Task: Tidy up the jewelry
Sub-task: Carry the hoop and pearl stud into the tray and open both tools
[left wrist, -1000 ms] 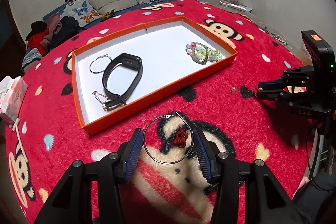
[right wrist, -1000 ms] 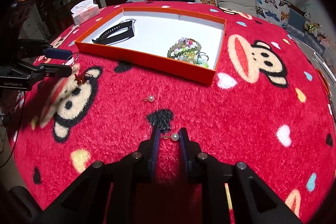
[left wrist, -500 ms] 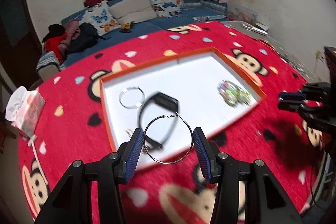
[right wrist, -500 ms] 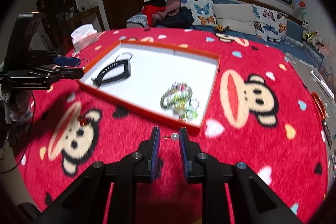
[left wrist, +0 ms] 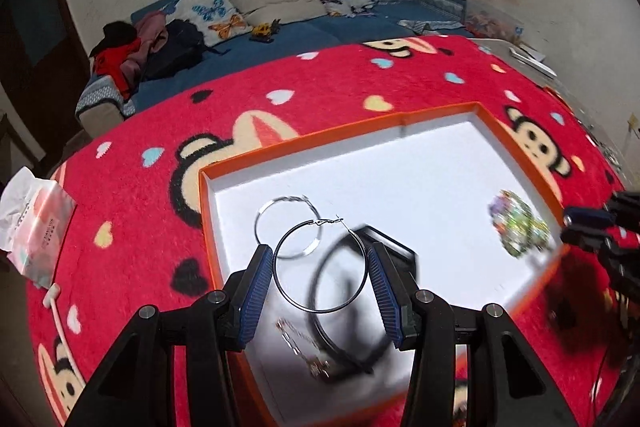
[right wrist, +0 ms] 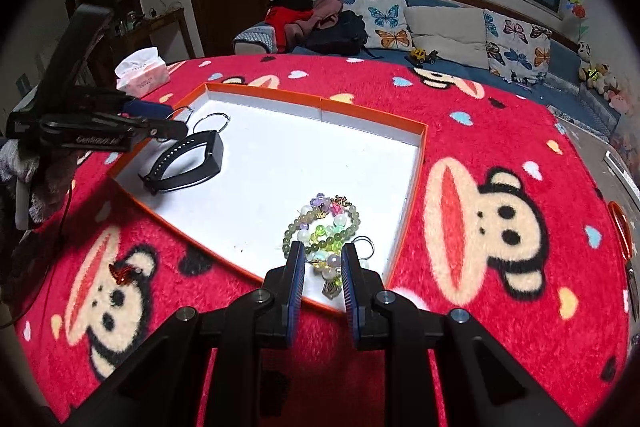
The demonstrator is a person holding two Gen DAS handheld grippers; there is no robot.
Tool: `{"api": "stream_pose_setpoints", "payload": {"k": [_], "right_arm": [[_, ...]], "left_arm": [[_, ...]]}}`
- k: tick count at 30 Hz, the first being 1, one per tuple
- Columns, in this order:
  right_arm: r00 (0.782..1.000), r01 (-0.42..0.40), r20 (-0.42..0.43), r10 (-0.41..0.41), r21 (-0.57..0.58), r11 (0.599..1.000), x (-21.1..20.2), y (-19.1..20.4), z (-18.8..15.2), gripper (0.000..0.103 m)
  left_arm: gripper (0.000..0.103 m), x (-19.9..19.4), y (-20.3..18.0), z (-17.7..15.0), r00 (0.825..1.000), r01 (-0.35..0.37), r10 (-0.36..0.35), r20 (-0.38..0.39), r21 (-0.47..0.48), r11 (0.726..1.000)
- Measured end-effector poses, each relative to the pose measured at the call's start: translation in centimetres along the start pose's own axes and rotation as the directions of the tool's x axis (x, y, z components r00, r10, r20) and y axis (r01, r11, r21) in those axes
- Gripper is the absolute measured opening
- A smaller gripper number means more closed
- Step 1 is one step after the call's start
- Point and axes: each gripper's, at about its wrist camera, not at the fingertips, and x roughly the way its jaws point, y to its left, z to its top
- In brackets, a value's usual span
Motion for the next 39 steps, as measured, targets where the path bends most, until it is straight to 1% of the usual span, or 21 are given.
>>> {"api": "stream_pose_setpoints", "payload": {"k": [2, 5, 7, 13, 16, 20, 23, 30, 36, 39], "right_arm": [[1.0, 0.001, -0.004, -0.001, -0.001, 1.0, 0.3, 0.0, 0.0, 0.021], [1.0, 0.002, -0.012, -0.002, -0.005, 1.0, 0.6, 0.0, -0.1, 0.021], [1.0, 0.007, -0.015, -0.007, -0.007, 1.0, 0.7, -0.1, -0.1, 0.021], [1.0, 0.008, -0.014, -0.008, -0.001, 1.0, 0.8, -0.2, 0.0, 0.021], [1.0, 0.007, -0.014, -0.007, -0.001, 1.0, 0.9, -0.2, 0.1, 0.021], [1.0, 0.007, -0.011, -0.007, -0.004, 1.0, 1.0, -0.1, 0.2, 0.021], [1.0, 0.007, -0.011, -0.007, -0.003, 1.0, 1.0, -0.1, 0.2, 0.021], [1.0, 0.001, -0.022, -0.001, 0.002, 1.0, 1.6, -0.3, 0.3, 0.021], [1.0, -0.012, -0.027, 0.012, 0.012, 1.0, 1.8, -0.5, 0.3, 0.021], [1.0, -0.018, -0.024, 0.018, 0.02, 1.0, 1.9, -0.5, 0.4, 0.021]], "left_arm": [[0.052, 1.1, 0.7, 0.7, 1.0, -0.005, 0.004, -0.013, -0.021, 1.0], [0.052, 2.4, 1.5, 1.5, 1.0, 0.011, -0.013, -0.027, -0.043, 0.999], [0.052, 3.0, 1.7, 1.8, 0.999, 0.021, -0.023, -0.033, -0.046, 0.999], [0.053, 3.6, 1.7, 2.3, 0.999, 0.014, -0.016, -0.03, -0.047, 0.999], [0.053, 3.3, 1.1, 2.6, 1.0, 0.009, -0.009, -0.021, -0.029, 1.0], [0.052, 2.8, -0.3, 3.6, 1.0, 0.022, -0.022, 0.002, 0.003, 1.0], [0.052, 3.1, -1.2, 4.6, 0.999, 0.034, -0.034, 0.004, 0.014, 0.999], [0.053, 6.4, -2.4, 6.8, 0.998, 0.059, -0.058, -0.033, 0.01, 0.998], [0.054, 7.9, -2.6, 7.0, 0.996, 0.069, -0.069, -0.064, 0.004, 0.998], [0.059, 8.1, -2.7, 6.8, 0.995, 0.066, -0.065, -0.069, 0.004, 0.998]]}}
